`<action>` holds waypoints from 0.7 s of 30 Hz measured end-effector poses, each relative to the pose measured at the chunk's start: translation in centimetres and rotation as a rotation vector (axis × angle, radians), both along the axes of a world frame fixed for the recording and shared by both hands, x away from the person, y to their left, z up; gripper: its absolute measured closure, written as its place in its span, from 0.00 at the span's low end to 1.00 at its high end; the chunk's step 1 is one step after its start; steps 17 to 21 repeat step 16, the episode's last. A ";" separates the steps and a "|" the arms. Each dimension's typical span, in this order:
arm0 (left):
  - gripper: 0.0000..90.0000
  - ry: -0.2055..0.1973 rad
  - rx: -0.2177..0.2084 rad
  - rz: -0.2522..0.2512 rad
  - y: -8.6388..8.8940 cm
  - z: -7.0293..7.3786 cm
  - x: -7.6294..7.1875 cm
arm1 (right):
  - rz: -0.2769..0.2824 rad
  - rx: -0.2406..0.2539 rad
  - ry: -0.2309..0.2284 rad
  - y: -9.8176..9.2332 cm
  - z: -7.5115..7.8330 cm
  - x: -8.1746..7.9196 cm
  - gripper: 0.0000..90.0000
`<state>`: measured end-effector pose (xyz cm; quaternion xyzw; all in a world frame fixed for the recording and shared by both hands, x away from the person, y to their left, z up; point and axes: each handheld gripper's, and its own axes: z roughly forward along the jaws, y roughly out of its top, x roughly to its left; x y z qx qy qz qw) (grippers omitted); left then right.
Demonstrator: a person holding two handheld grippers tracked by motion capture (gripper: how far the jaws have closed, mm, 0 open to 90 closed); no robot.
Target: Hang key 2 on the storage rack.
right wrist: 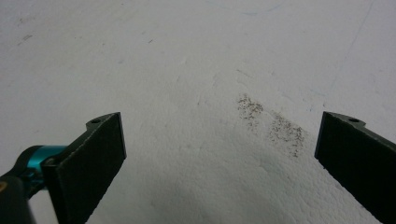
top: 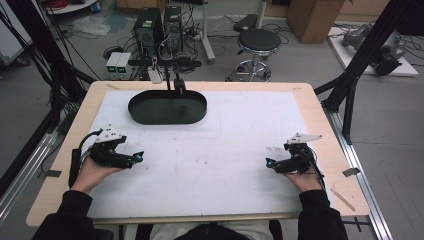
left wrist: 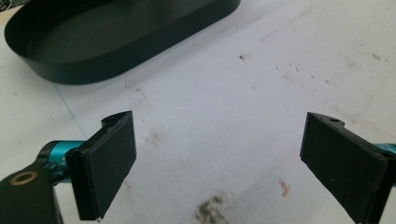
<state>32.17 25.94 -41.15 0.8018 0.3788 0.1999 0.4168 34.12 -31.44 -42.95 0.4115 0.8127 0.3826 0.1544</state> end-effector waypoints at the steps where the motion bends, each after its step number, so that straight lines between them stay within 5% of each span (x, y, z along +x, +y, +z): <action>1: 0.12 0.003 0.005 0.000 0.2 -0.2 -0.3 | 0.001 -0.001 0.001 0.0 0.0 0.0 0.01; 9: 0.12 0.030 -0.030 0.023 1.7 -2.1 -2.3 | 0.003 0.001 0.007 0.1 -0.1 -0.1 0.01; 12: 0.12 0.038 -0.059 0.038 2.0 -2.2 -2.4 | 0.004 -0.003 0.008 0.1 -0.1 0.0 0.01; 21: 0.12 0.034 -0.055 0.043 2.0 -2.2 -2.4 | 0.007 -0.004 0.008 0.1 -0.2 -0.1 0.01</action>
